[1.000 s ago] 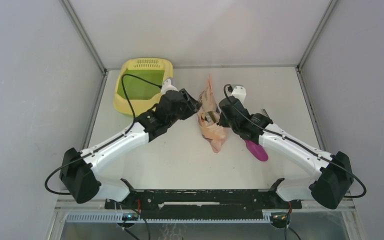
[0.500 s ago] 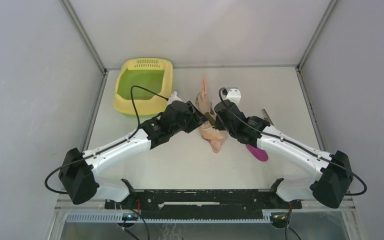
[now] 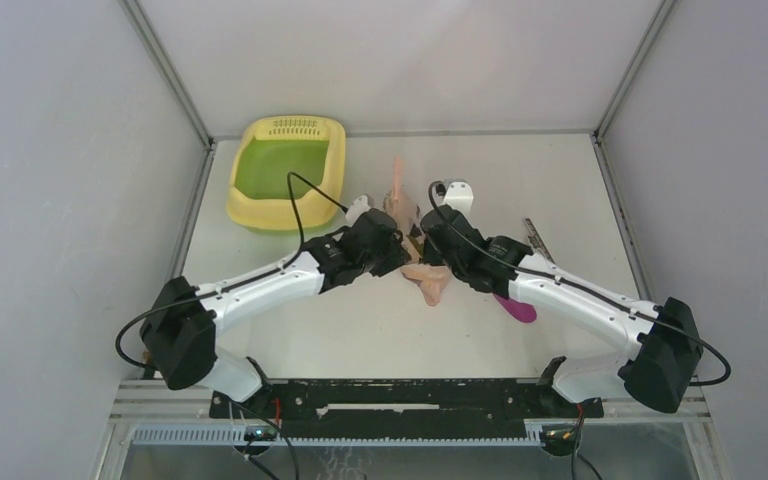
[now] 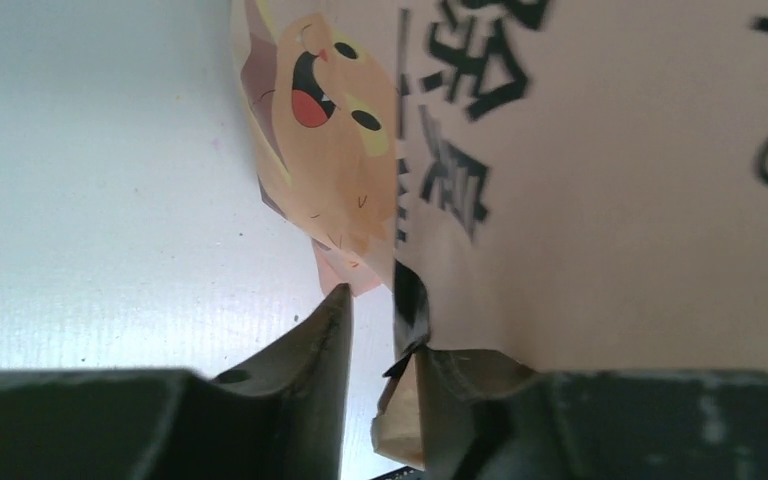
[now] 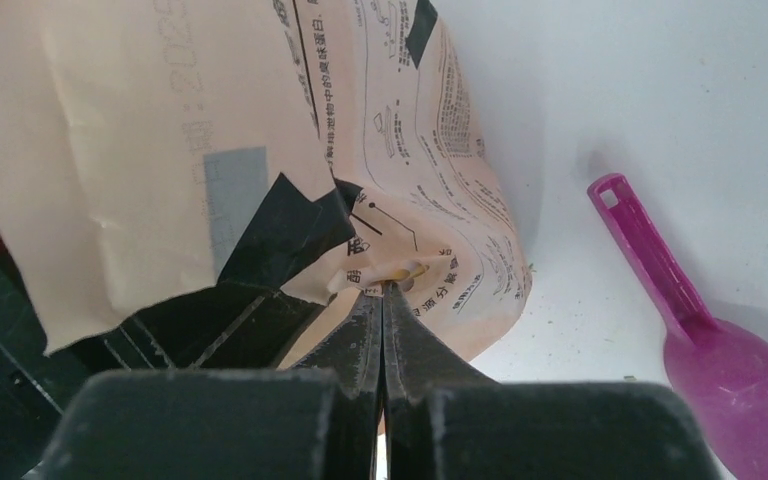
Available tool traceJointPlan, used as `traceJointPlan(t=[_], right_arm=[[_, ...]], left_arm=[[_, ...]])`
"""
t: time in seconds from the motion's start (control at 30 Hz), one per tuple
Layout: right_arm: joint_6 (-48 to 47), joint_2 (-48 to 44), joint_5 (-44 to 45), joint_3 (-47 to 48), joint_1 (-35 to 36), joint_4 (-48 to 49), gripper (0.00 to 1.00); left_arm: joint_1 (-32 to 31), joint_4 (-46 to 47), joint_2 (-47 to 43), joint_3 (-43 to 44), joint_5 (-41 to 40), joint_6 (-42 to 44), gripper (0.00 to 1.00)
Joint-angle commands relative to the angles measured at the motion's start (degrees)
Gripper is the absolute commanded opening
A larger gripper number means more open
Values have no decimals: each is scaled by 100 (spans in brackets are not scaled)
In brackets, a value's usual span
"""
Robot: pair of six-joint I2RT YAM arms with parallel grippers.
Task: Fill the litter box with clean litter
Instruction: Open the cat litter bag at the center of the board.
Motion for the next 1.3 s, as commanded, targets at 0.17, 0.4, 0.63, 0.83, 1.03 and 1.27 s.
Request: traceJointPlan(t=[0.17,0.4,0.63,0.83,1.03,1.27], right_arm=[[-81,-86,195,267,141,-125,0],[-413,79,-550,796,-125,-471,39],[-538,614,-1024,1352,-203,-762,53],[-533,1048,-945,1468,-140,-1070,56],[-599,1285,-663,1273,-239,-1123,26],[-1173,1188,-828,1593,-1156,-905,0]], left_arm=[[19,-1229,250,1403,-711,812,0],[21,-2346,442,2443,-739,1586,0],[12,-2444,511,2479,-594,1685,0],[7,-2433,474,2444,-635,1699,0],[20,-2393,486,2381,-597,1785,0],[392,-2670,1297,3545,-104,2493,0]])
